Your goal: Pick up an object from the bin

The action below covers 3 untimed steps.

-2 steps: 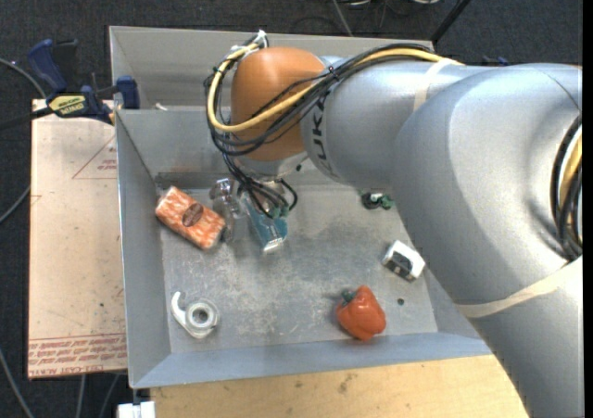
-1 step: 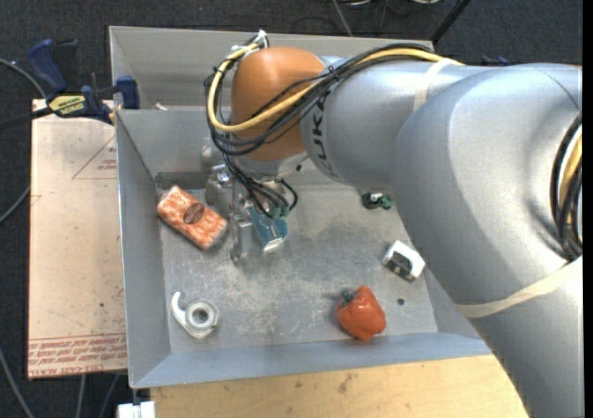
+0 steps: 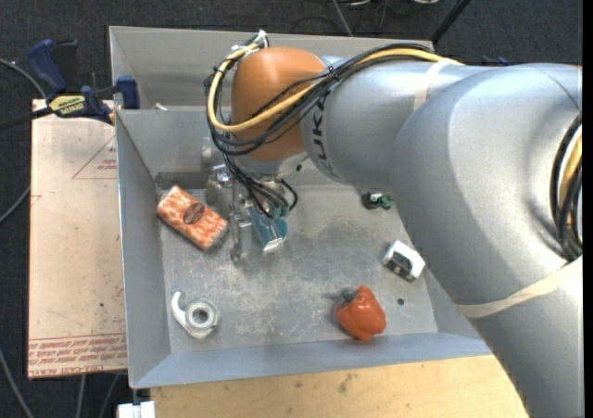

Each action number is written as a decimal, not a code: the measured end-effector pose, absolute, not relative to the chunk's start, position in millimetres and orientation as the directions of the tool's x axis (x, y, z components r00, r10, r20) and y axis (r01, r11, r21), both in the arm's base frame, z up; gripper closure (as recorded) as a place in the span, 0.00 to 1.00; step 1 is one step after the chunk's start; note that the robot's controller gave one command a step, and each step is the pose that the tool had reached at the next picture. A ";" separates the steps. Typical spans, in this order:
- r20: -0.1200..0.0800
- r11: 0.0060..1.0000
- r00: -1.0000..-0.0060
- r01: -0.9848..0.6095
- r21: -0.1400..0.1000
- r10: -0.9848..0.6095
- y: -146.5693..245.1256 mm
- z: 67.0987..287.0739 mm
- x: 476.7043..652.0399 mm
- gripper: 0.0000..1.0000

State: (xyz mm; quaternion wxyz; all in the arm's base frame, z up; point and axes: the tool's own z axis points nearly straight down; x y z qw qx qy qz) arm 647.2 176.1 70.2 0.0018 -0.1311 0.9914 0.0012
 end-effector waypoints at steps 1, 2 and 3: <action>-0.004 0.966 -0.966 -0.260 0.000 -0.260 209.4 70.4 639.7 0.00; -0.004 0.964 -0.964 -0.267 0.004 -0.267 228.7 70.2 635.8 0.00; -0.004 0.972 -0.972 -0.235 0.002 -0.235 243.4 70.5 637.6 1.00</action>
Offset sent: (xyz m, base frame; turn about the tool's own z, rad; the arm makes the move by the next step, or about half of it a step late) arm -0.0142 0.0119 -0.0002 -0.0100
